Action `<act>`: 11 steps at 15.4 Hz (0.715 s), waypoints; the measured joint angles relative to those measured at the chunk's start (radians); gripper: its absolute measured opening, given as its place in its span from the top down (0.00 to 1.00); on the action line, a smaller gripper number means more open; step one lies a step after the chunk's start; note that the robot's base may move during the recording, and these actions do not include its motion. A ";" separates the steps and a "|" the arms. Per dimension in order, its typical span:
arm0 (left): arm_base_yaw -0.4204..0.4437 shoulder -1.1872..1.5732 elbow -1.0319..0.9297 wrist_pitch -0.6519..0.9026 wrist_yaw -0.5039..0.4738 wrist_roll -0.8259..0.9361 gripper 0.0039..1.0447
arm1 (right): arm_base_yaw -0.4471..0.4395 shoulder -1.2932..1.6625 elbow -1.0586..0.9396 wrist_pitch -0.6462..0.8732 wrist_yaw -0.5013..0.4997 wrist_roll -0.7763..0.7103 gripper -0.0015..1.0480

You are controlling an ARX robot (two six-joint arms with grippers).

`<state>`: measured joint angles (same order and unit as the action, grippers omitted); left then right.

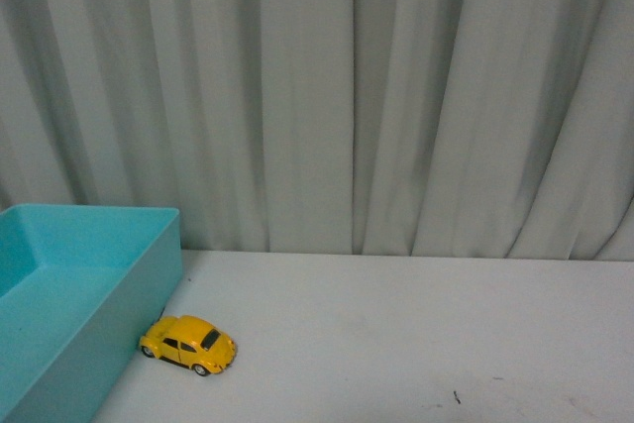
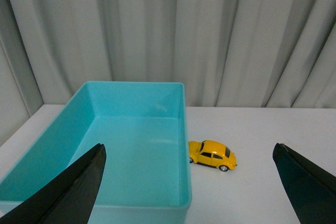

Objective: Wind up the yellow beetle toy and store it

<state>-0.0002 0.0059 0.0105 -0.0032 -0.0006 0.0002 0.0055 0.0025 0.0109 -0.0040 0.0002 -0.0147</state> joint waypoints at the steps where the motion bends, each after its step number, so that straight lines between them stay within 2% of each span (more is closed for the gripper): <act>1: 0.000 0.000 0.000 0.000 0.000 0.000 0.06 | 0.000 0.000 0.000 0.000 0.000 0.000 0.79; 6: 0.000 0.000 0.000 0.000 0.000 0.000 0.06 | 0.000 0.000 0.000 0.000 0.000 0.000 0.23; 7: -0.017 0.019 0.027 -0.098 -0.047 -0.036 0.06 | 0.000 0.000 0.000 0.000 0.000 0.000 0.11; 8: -0.108 0.237 0.139 -0.235 -0.201 -0.164 0.06 | 0.000 0.000 0.000 0.000 -0.002 0.002 0.05; 11: -0.100 0.605 0.288 0.056 -0.242 -0.251 0.06 | 0.000 0.000 0.000 0.000 0.000 0.003 0.06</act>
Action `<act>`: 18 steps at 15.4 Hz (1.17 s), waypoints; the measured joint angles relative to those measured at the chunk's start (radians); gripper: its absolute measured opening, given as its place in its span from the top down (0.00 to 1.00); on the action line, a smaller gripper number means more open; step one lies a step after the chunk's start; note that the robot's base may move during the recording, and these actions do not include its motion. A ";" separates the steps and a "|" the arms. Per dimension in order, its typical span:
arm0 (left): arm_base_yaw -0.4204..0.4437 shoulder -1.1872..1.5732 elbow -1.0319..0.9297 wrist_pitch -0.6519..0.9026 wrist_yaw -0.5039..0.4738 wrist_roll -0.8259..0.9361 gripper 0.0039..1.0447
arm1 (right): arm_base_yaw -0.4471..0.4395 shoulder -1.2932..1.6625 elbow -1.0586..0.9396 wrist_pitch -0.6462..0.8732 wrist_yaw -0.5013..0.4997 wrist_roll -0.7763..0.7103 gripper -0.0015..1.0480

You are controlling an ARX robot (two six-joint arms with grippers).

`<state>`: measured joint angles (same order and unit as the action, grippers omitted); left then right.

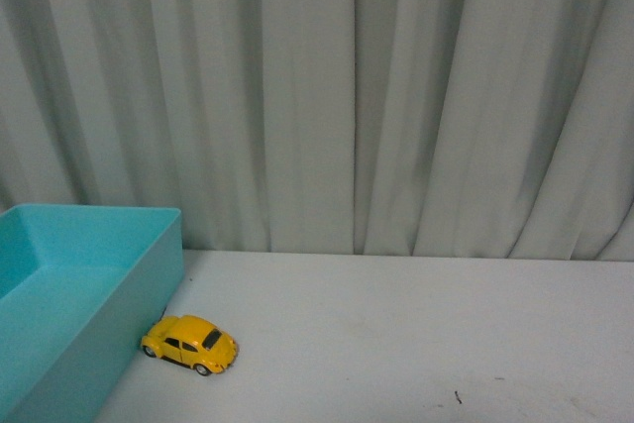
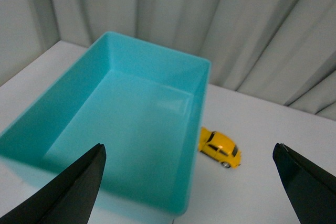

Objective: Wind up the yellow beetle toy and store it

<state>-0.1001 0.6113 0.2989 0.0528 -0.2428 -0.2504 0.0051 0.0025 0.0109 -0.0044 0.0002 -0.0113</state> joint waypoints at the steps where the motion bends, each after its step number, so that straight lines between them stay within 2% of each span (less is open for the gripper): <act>1: -0.002 0.199 0.063 0.149 0.022 0.025 0.06 | 0.000 0.000 0.000 0.001 0.000 0.000 0.06; 3: -0.012 0.497 0.179 0.296 0.053 0.106 0.06 | 0.000 0.001 0.000 0.001 0.000 0.000 0.06; 5: -0.037 0.732 0.337 0.330 0.089 0.233 0.06 | 0.000 0.001 0.000 0.000 0.000 0.000 0.06; 7: -0.093 0.911 0.513 0.298 0.157 0.414 0.06 | 0.000 0.001 0.000 0.000 0.000 0.000 0.06; 9: -0.150 1.029 0.677 0.185 0.248 0.659 0.06 | 0.000 0.001 0.000 0.000 0.000 0.000 0.06; 11: -0.187 1.117 0.814 0.034 0.299 0.927 0.06 | 0.000 0.000 0.000 0.000 0.000 0.000 0.06; 13: -0.192 1.191 0.903 -0.102 0.278 1.188 0.06 | 0.000 0.001 0.000 0.000 0.000 0.000 0.06; 16: -0.179 1.306 0.977 -0.325 0.181 1.598 0.06 | 0.000 0.000 0.000 0.000 0.000 0.000 0.06; 18: -0.175 1.362 1.035 -0.407 0.139 1.753 0.06 | 0.000 0.000 0.000 0.000 0.000 0.000 0.06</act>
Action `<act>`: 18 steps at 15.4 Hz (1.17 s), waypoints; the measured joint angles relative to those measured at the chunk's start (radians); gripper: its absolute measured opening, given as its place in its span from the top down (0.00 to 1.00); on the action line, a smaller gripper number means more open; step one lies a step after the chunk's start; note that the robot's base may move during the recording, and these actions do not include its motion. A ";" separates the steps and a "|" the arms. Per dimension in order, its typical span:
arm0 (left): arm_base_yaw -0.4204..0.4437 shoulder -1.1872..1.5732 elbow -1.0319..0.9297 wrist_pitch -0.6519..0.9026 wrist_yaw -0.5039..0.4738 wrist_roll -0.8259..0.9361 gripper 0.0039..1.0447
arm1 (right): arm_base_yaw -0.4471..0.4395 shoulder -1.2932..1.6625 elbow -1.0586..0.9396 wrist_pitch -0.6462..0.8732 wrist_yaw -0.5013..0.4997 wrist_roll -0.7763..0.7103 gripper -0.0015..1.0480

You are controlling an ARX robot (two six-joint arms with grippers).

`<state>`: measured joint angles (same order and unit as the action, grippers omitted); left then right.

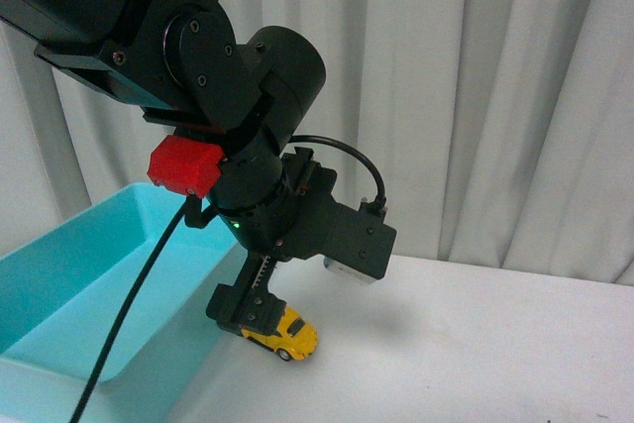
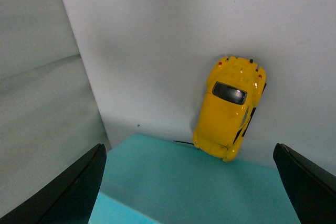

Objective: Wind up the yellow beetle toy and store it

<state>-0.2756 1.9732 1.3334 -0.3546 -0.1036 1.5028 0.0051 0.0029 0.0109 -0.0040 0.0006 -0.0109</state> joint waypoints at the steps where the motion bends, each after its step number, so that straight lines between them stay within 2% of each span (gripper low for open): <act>1: 0.000 0.017 0.015 -0.011 -0.011 0.021 0.06 | 0.000 0.000 0.000 0.000 0.000 0.000 0.06; 9: -0.007 0.154 0.045 -0.045 -0.053 -0.041 0.06 | 0.000 0.000 0.000 0.000 0.000 0.000 0.06; 18: 0.077 0.312 0.204 -0.075 -0.033 -0.080 0.08 | 0.000 0.000 0.000 0.000 0.000 0.000 0.06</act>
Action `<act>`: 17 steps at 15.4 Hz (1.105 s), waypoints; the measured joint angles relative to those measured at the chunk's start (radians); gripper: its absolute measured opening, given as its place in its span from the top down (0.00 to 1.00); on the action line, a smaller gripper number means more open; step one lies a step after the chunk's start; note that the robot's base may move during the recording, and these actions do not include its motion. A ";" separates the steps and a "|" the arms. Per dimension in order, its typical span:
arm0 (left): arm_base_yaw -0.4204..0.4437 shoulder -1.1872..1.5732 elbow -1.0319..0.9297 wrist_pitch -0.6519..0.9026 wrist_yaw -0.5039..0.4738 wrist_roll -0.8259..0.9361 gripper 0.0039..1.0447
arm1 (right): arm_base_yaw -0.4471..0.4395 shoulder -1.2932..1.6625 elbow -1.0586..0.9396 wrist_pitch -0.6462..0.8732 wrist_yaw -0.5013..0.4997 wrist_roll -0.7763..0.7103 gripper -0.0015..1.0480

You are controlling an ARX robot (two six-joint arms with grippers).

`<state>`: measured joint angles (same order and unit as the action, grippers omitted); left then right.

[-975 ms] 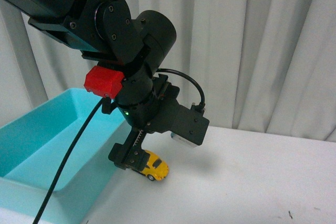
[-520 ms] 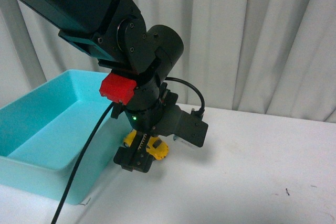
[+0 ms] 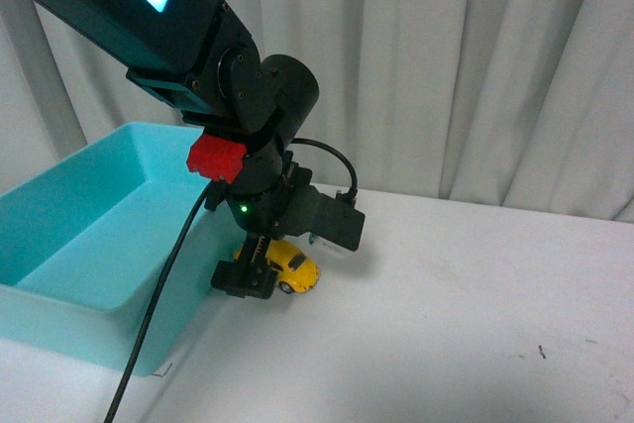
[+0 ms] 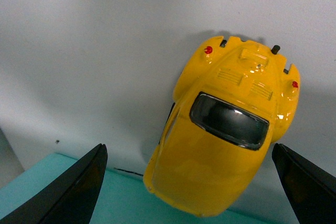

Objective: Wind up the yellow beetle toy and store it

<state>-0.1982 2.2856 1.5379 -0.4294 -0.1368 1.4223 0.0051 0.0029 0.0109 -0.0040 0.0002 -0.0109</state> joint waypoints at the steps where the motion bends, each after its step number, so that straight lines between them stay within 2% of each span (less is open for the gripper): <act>1: 0.005 0.010 0.001 0.002 0.004 0.001 0.14 | 0.000 0.000 0.000 0.000 0.000 0.000 0.06; 5: 0.020 0.020 0.001 0.025 0.014 0.025 0.53 | 0.000 0.000 0.000 0.000 0.000 0.000 0.06; 7: 0.019 0.012 0.001 0.026 0.025 0.049 0.61 | 0.000 0.000 0.000 0.000 0.000 0.000 0.06; 10: 0.006 -0.016 -0.032 0.014 0.071 0.143 0.62 | 0.000 0.000 0.000 0.000 0.000 0.000 0.06; 12: -0.030 -0.095 -0.072 -0.033 0.191 0.191 0.62 | 0.000 0.000 0.000 0.000 0.000 0.000 0.06; 14: -0.055 -0.263 -0.099 -0.008 0.371 0.033 0.62 | 0.000 0.000 0.000 0.000 0.000 0.000 0.06; 17: -0.010 -0.469 -0.145 0.129 0.542 -0.241 0.62 | 0.000 0.000 0.000 0.000 0.000 0.000 0.06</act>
<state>-0.2081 1.8168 1.3926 -0.3004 0.4057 1.1812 0.0051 0.0032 0.0109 -0.0040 0.0002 -0.0109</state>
